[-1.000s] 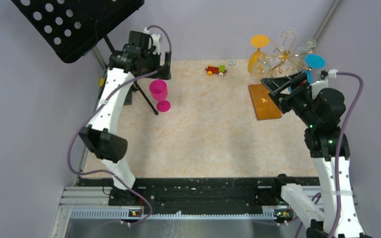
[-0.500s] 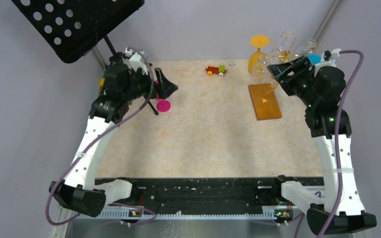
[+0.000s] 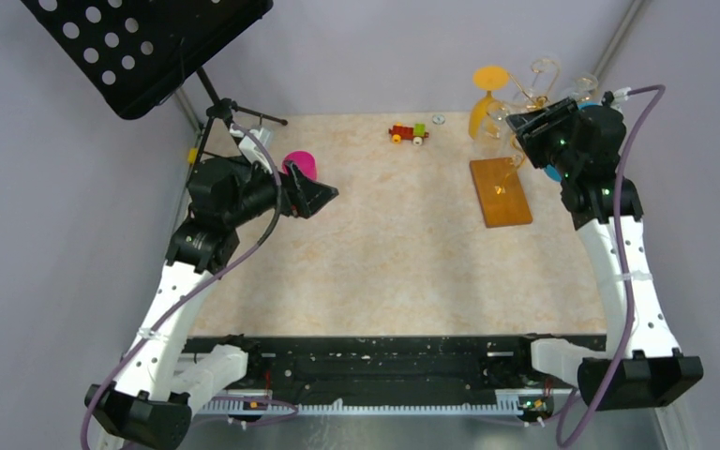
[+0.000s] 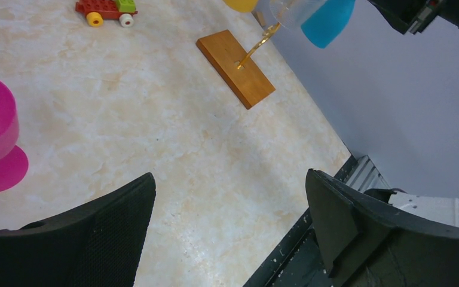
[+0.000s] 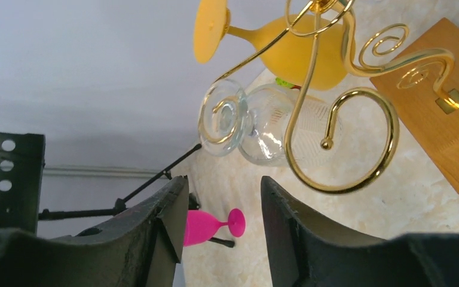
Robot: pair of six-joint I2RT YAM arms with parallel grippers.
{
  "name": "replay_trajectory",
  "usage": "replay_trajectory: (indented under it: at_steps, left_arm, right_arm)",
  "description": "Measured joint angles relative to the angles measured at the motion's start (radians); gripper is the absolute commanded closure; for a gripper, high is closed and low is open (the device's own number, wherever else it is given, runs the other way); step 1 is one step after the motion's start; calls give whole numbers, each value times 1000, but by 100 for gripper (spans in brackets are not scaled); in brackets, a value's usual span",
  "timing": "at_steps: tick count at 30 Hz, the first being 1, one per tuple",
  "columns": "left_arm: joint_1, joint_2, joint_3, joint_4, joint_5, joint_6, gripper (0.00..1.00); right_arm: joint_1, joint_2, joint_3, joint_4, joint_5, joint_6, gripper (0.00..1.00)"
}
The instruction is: Take the wine glass off the wine glass rack
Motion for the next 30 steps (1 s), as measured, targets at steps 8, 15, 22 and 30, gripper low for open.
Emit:
replay_trajectory:
  at_steps: [8, 15, 22, 30]
  left_arm:
    - [0, 1, -23, -11, 89, 23, 1]
    - [0, 1, -23, -11, 96, 37, 1]
    - [0, 1, -23, -13, 88, 40, 1]
    - [0, 1, -24, -29, 64, 41, 2]
  right_arm:
    - [-8, 108, 53, -14, 22, 21, 57]
    - [-14, 108, 48, 24, 35, 56, 57]
    - [-21, 106, -3, 86, 38, 133, 61]
    - [-22, 112, -16, 100, 44, 187, 64]
